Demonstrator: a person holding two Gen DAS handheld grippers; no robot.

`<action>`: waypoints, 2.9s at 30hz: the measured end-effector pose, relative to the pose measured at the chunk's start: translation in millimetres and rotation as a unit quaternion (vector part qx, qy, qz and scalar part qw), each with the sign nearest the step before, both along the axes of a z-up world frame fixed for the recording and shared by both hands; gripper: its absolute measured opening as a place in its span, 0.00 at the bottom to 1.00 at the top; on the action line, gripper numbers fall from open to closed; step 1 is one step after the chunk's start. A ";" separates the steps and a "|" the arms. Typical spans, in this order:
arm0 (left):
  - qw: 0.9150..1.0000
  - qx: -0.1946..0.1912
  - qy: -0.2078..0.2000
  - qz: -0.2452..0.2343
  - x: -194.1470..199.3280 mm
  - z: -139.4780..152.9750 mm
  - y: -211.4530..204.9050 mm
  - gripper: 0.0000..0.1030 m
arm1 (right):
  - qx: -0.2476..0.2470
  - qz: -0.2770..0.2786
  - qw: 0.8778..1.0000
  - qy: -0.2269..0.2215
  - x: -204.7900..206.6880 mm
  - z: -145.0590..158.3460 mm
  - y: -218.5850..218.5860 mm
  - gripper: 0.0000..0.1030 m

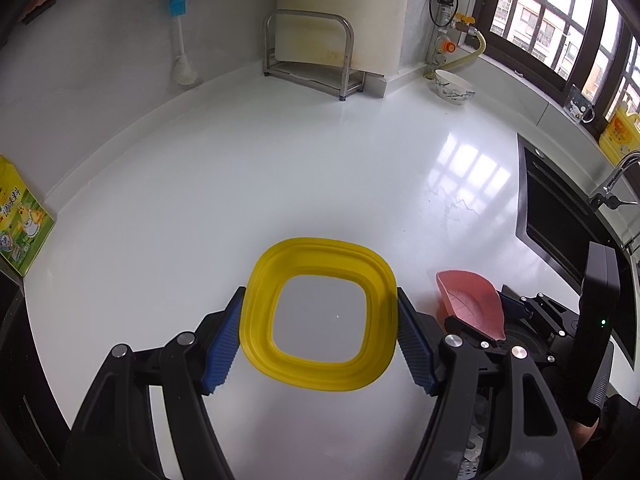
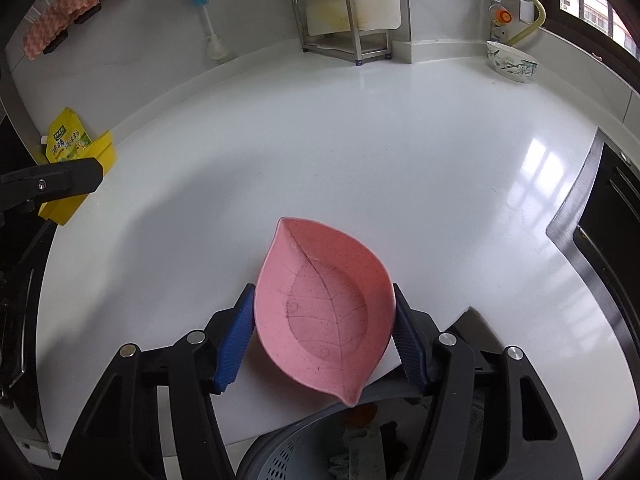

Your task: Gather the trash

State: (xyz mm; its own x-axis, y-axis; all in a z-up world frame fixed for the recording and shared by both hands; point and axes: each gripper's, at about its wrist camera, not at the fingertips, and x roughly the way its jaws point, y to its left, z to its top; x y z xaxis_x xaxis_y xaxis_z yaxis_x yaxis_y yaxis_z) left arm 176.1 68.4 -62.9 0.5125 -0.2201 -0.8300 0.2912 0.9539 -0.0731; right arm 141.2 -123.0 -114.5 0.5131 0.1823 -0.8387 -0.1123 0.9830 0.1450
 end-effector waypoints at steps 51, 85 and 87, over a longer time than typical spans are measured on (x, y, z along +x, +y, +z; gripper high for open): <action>0.996 0.033 0.052 0.062 -191.3 -45.5 -130.0 0.86 | 0.044 -0.042 0.997 0.047 -196.9 11.9 -123.1 0.67; 0.996 0.043 0.004 0.075 -222.4 29.6 -129.2 0.92 | 0.010 -0.081 0.996 0.040 -231.1 73.0 -112.8 0.68; 0.996 0.045 0.005 0.076 -222.2 30.1 -129.0 0.93 | 0.010 -0.082 0.996 0.043 -231.1 73.6 -112.6 0.68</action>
